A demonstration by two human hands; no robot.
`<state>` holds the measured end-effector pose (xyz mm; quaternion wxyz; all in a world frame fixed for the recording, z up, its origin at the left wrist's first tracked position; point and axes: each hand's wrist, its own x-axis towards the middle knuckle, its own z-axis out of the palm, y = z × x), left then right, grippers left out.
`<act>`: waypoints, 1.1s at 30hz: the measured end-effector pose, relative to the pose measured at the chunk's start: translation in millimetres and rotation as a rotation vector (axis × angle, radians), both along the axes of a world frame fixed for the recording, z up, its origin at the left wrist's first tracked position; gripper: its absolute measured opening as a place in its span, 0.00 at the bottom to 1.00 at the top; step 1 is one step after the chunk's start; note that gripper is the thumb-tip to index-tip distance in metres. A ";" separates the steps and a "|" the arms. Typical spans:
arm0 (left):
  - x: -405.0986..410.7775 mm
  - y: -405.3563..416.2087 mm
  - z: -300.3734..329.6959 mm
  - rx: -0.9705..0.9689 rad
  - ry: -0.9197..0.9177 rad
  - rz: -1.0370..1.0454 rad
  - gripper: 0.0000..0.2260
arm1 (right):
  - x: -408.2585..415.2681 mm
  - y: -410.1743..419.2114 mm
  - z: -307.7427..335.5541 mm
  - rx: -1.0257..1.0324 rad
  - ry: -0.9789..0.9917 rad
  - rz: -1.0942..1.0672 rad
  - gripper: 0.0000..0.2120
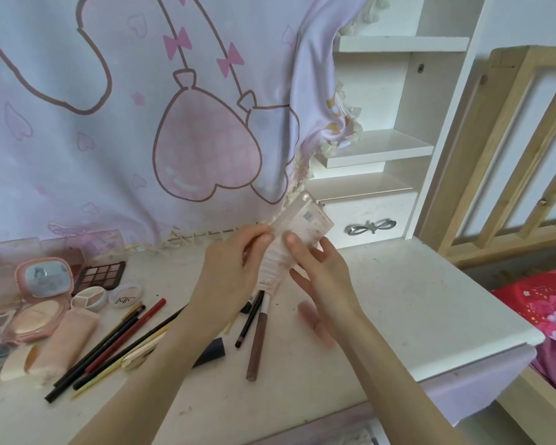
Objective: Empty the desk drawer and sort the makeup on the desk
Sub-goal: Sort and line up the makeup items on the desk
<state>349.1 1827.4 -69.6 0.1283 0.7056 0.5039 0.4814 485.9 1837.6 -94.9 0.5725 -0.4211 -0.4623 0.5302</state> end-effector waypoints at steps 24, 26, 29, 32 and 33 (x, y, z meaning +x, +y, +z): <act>8.1 -6.7 -14.2 0.141 0.297 -0.076 0.15 | -1.4 -1.6 -11.2 0.129 -0.048 -0.009 0.19; 11.5 -7.6 -16.5 0.167 0.308 -0.058 0.17 | -1.3 -2.2 -9.5 0.124 -0.057 -0.018 0.19; 13.1 -7.8 -16.6 0.145 0.267 -0.073 0.17 | 0.7 -4.4 -9.6 0.117 -0.029 -0.026 0.22; 4.9 -1.2 -11.3 0.094 0.054 -0.035 0.12 | 6.2 -5.3 -14.1 0.044 0.053 -0.006 0.30; 0.6 1.7 -9.9 0.069 -0.015 -0.008 0.10 | 8.6 -5.0 -14.8 0.027 0.077 0.003 0.30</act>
